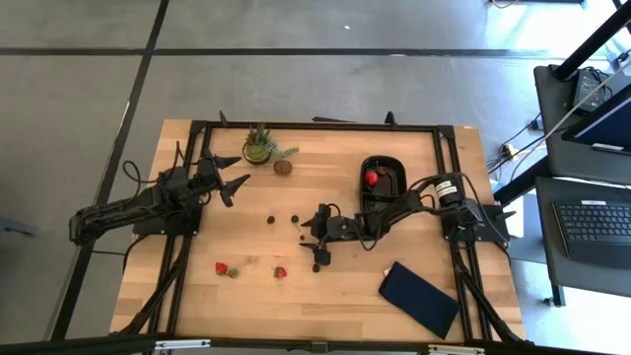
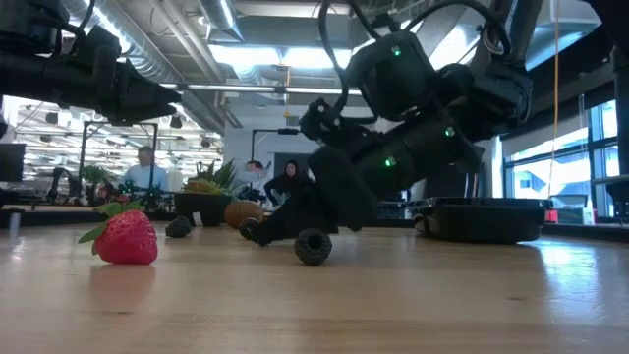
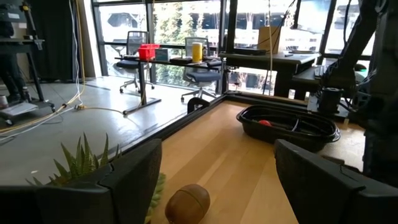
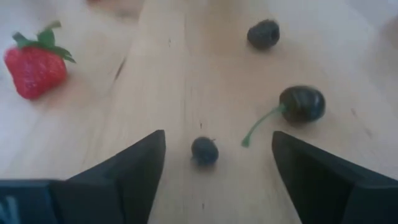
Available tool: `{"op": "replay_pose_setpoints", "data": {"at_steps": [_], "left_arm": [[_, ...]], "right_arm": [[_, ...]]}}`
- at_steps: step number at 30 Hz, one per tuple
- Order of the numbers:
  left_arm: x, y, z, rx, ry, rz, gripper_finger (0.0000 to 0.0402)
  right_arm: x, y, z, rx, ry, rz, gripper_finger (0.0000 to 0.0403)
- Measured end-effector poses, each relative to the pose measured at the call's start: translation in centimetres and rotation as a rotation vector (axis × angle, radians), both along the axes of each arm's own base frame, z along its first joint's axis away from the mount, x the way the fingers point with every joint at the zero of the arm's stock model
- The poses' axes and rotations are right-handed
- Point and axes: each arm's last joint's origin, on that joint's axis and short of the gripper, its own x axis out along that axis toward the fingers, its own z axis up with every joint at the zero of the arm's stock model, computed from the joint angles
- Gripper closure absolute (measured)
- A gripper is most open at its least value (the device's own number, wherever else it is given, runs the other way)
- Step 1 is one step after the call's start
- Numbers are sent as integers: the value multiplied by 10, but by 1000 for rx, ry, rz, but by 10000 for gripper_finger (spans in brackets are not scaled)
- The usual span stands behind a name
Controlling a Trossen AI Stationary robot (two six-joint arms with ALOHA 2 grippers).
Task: Pick and placing Produce into tupperware
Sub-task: Put the blueberry into the black bin
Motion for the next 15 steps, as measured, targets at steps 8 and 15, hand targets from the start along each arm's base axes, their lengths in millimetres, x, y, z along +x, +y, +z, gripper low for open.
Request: {"op": "replay_pose_setpoints", "data": {"at_steps": [8, 15], "left_arm": [[0, 0, 0, 0, 0, 4, 99], [0, 0, 0, 0, 0, 4, 99]], "right_arm": [[0, 0, -3, -1, 8, 3, 168], [0, 0, -3, 0, 11, 3, 207]]}}
